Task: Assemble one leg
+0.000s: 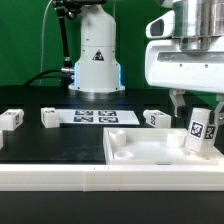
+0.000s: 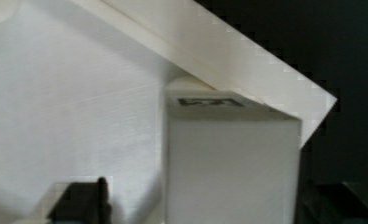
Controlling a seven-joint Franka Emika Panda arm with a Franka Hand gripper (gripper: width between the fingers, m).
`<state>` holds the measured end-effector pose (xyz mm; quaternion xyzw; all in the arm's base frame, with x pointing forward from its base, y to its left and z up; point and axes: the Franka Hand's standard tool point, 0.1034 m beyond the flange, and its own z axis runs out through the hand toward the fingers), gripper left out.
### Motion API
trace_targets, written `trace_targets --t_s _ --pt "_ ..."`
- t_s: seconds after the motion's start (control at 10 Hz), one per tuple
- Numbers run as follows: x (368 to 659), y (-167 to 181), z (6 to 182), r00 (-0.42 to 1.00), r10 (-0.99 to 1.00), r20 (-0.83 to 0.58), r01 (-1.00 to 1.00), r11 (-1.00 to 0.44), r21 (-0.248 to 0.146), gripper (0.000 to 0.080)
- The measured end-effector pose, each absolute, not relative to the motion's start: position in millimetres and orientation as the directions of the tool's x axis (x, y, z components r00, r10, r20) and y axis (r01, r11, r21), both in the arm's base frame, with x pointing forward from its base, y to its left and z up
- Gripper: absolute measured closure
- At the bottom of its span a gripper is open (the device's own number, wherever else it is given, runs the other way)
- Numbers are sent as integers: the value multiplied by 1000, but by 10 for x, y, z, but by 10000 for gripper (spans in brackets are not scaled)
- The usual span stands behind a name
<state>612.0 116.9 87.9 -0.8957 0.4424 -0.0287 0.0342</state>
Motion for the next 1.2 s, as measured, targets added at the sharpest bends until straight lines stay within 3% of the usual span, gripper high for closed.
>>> trace_targets --t_s 0.1,0.2,0.5,0.8,1.2 --pt "6131 1151 884 652 -758 28 -754 -652 -86 179" --pt "6118 1163 880 722 -691 32 -688 -722 -76 159" --pt "6147 1277 891 919 -391 57 -390 -920 -17 151" --pt "6140 1290 860 992 -111 59 -114 -992 56 151" --pt "6128 1317 847 993 109 52 105 -992 67 151"
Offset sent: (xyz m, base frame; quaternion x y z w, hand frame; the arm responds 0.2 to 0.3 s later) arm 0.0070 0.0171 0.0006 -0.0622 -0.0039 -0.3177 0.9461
